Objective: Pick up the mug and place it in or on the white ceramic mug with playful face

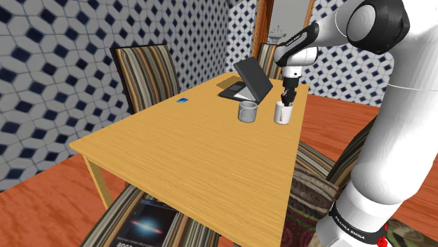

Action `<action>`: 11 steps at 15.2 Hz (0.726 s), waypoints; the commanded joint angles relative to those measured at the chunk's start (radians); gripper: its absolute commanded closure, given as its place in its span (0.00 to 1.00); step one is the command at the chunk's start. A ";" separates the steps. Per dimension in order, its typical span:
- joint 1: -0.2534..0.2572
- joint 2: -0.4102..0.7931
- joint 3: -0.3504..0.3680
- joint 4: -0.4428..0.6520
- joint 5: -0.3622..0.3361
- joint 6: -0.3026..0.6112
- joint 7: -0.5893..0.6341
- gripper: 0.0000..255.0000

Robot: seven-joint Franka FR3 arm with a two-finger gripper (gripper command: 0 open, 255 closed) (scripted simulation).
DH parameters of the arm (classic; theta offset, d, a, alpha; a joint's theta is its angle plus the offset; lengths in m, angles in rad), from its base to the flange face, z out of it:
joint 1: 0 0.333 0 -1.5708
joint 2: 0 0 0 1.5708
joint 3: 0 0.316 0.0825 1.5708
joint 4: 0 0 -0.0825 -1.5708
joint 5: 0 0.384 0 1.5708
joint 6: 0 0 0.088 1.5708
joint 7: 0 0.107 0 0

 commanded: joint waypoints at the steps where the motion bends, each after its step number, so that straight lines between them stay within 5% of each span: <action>1: 0.002 -0.011 -0.001 0.014 -0.005 -0.023 0.004 1.00; 11: 0.006 -0.052 -0.003 0.104 -0.026 -0.150 0.015 1.00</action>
